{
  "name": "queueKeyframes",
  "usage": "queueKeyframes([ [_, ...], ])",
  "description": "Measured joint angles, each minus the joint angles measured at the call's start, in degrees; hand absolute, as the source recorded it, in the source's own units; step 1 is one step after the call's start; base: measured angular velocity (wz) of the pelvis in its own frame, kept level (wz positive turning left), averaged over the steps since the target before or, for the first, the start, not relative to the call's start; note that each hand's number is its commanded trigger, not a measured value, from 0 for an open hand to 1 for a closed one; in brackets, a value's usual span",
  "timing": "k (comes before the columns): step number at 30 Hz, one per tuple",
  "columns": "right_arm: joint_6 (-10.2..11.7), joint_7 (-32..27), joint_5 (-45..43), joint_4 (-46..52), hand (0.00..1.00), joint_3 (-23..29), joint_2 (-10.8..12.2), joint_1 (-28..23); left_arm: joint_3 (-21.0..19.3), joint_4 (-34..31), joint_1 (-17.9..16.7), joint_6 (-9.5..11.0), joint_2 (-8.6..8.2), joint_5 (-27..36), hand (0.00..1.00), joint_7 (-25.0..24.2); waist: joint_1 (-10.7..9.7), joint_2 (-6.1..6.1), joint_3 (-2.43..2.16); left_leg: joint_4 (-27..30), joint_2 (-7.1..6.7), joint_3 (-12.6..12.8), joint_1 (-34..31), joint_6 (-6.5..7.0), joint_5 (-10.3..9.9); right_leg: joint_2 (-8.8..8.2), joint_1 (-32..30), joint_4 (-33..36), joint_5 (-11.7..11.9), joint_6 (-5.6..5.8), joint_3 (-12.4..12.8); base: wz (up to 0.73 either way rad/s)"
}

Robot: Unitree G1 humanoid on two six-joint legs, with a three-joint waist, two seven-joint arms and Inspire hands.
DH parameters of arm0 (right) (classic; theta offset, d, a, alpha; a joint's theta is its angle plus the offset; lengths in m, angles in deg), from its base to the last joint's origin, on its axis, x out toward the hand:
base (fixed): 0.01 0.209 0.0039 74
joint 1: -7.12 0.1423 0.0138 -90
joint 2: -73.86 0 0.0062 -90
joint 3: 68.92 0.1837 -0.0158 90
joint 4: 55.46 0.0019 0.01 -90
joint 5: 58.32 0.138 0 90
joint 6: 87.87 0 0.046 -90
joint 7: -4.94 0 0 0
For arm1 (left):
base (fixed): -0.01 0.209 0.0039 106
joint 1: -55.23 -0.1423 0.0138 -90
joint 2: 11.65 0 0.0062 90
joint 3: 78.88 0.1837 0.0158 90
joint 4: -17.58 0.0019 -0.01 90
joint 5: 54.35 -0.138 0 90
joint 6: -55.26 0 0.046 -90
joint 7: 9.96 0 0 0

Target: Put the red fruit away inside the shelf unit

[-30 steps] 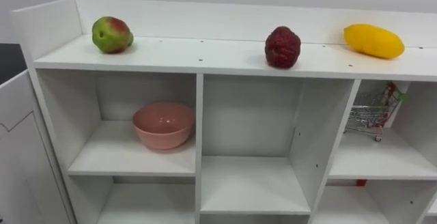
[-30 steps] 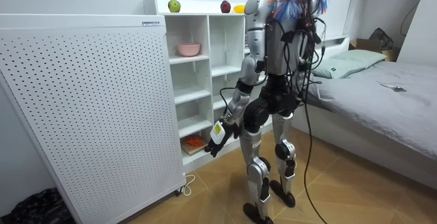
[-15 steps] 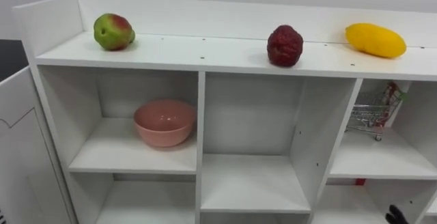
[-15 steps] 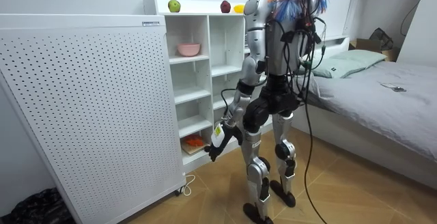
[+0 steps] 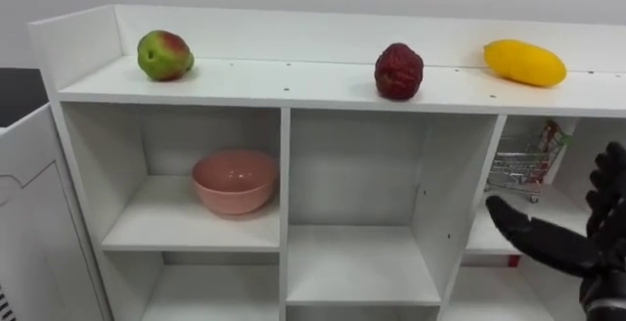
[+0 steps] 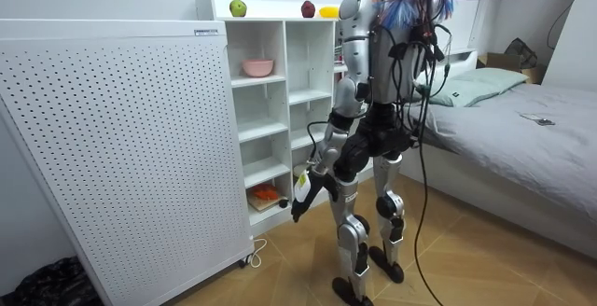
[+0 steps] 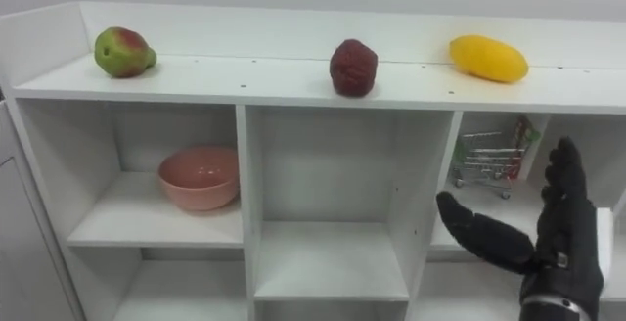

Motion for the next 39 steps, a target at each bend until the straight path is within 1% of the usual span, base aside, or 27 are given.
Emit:
queueKeyframes([
  [2,0.49,0.00,-0.02,1.01,0.00,0.09,-1.43,1.15,0.00,0.04,0.03,-0.39,0.08,-0.56,0.00,-0.43,0.12,-0.37,0.20,0.04,-0.02,-0.19,-0.03,0.00,0.00,-0.01,0.03,0.00,0.00,0.00,-0.12,0.02],
  [3,0.53,-0.11,0.08,1.20,0.00,0.10,-1.50,2.09,0.00,0.02,0.14,-0.40,0.18,-0.52,0.00,-0.91,0.25,-0.60,0.37,0.05,-0.02,-0.21,-0.12,0.00,0.00,-0.01,-0.06,0.02,0.00,0.00,-0.14,0.00],
  [5,0.53,0.03,0.08,1.22,0.00,0.08,-1.51,4.20,0.03,0.02,0.64,-0.37,0.18,-0.54,0.00,-1.59,0.34,-0.96,0.57,0.10,-0.04,-0.20,-0.47,0.00,0.00,-0.03,-0.42,0.02,0.00,0.00,-0.12,0.00],
  [6,0.55,0.15,0.08,1.30,0.00,0.04,-1.54,5.73,0.03,0.02,0.98,-0.34,0.21,-0.60,0.00,-2.17,0.45,-1.21,0.44,0.16,-0.06,-0.20,-0.88,0.00,0.00,-0.03,-0.72,-0.01,0.00,0.00,-0.14,0.00],
  [10,1.22,0.65,0.00,1.38,0.00,0.03,-1.90,9.60,0.03,-0.04,1.35,-0.32,0.27,-1.12,0.00,-2.77,0.66,-1.59,0.26,0.04,-0.05,-0.29,-0.94,0.00,0.00,-0.01,-0.74,-0.10,0.00,0.00,-0.40,0.03],
  [13,1.30,0.74,-0.43,1.38,0.00,-0.05,-2.36,12.49,0.04,-0.03,1.73,-0.32,0.33,-2.10,0.00,-2.81,0.69,-1.64,0.23,0.01,-0.06,-0.60,-1.01,0.00,0.00,-0.09,-0.99,-0.09,0.00,0.00,-0.83,0.04],
  [15,1.30,0.72,0.00,1.38,0.00,-0.05,-2.70,14.69,0.11,0.19,1.86,-0.31,0.35,-2.18,0.00,-2.79,1.04,-1.66,0.24,-0.04,-0.06,-1.43,-0.98,0.01,0.00,-0.05,-0.99,-0.06,0.00,0.00,-1.04,0.05],
  [16,1.30,0.72,0.19,1.37,0.00,-0.05,-2.89,15.32,0.12,0.20,1.87,-0.31,0.35,-2.22,0.00,-2.79,1.27,-1.67,0.25,-0.05,-0.06,-1.44,-0.99,0.00,0.01,-0.04,-1.00,-0.06,0.00,0.00,-1.05,0.00],
  [18,1.30,0.75,0.77,1.30,0.00,-0.05,-3.93,17.06,0.17,0.17,1.92,-0.31,0.34,-2.35,0.00,-2.80,1.81,-1.72,0.29,-0.06,-0.04,-1.62,-1.01,0.00,0.01,-0.01,-1.00,-0.13,0.00,0.00,-1.09,-0.02],
  [19,1.29,0.78,1.13,1.21,0.00,-0.10,-4.83,18.05,0.17,0.15,1.90,-0.35,0.37,-2.35,0.00,-2.79,1.86,-1.78,0.34,-0.09,-0.05,-2.14,-1.02,0.00,0.01,-0.02,-0.87,-0.13,0.00,0.00,-1.37,0.13],
  [20,1.32,0.93,1.53,0.60,0.00,-0.07,-5.26,19.17,0.16,0.15,1.86,-0.43,0.47,-2.43,0.00,-2.80,1.87,-1.87,0.51,-0.07,-0.04,-2.35,-0.92,0.00,0.01,-0.02,-0.59,-0.14,0.00,0.00,-1.65,0.13],
  [23,1.18,1.78,2.73,-2.68,0.00,-0.08,-5.26,22.72,0.16,-0.04,1.94,-1.18,0.52,-2.70,0.00,-3.39,1.96,-2.21,0.66,0.18,-0.04,-2.48,-1.18,0.00,0.01,-0.03,-0.59,-0.17,0.00,0.00,-1.70,0.03],
  [27,0.36,2.85,3.83,-4.63,0.00,-0.11,-5.25,23.27,0.16,-0.31,2.51,-1.84,0.63,-2.70,0.00,-4.14,2.08,-2.50,0.59,0.94,-0.09,-2.96,-1.97,0.00,0.01,-0.11,-0.77,-0.15,0.00,0.00,-1.81,0.10],
  [29,-0.36,3.52,4.07,-5.11,0.00,-0.12,-5.30,23.37,0.14,-1.36,2.56,-2.62,0.69,-2.82,0.00,-5.06,2.33,-2.55,0.57,1.33,-0.09,-3.10,-2.83,-0.01,0.01,-0.12,-1.26,-0.10,0.00,0.00,-2.02,0.00],
  [31,-0.76,4.11,4.24,-5.42,0.00,-0.12,-5.39,23.38,0.14,-2.27,2.59,-2.69,0.78,-3.18,0.00,-5.62,2.34,-2.57,0.56,1.62,-0.09,-3.19,-2.97,-0.02,0.02,-0.13,-1.37,-0.09,0.01,-0.01,-2.16,0.04],
  [32,-0.84,4.60,4.71,-5.69,0.00,-0.16,-5.67,23.40,0.13,-2.63,2.74,-2.68,0.81,-3.25,0.00,-6.07,2.40,-2.57,0.56,1.68,-0.08,-3.21,-2.98,-0.02,0.02,-0.13,-1.36,-0.08,0.01,-0.01,-2.24,0.00],
  [33,-0.83,5.02,4.93,-6.10,0.00,-0.63,-6.59,23.43,0.14,-2.71,3.05,-2.68,0.81,-3.25,0.00,-6.32,2.95,-2.55,0.57,1.72,-0.08,-3.25,-2.97,-0.02,0.02,-0.13,-1.30,-0.09,0.01,-0.02,-2.24,0.00],
  [35,-0.83,5.71,4.88,-7.13,0.00,-1.22,-7.78,23.76,0.15,-2.71,3.34,-2.67,0.91,-3.26,0.00,-6.53,3.13,-2.57,0.55,1.78,-0.09,-3.46,-2.95,-0.02,0.02,-0.14,-1.19,-0.08,0.02,-0.03,-2.26,0.00],
  [39,-0.84,7.44,4.90,-8.23,0.00,-2.09,-7.98,25.07,0.14,-2.71,3.53,-2.67,1.31,-3.26,0.00,-7.22,3.40,-2.57,0.55,1.82,-0.07,-3.47,-2.96,-0.05,0.04,-0.12,-1.21,-0.08,0.03,-0.05,-2.27,0.00],
])
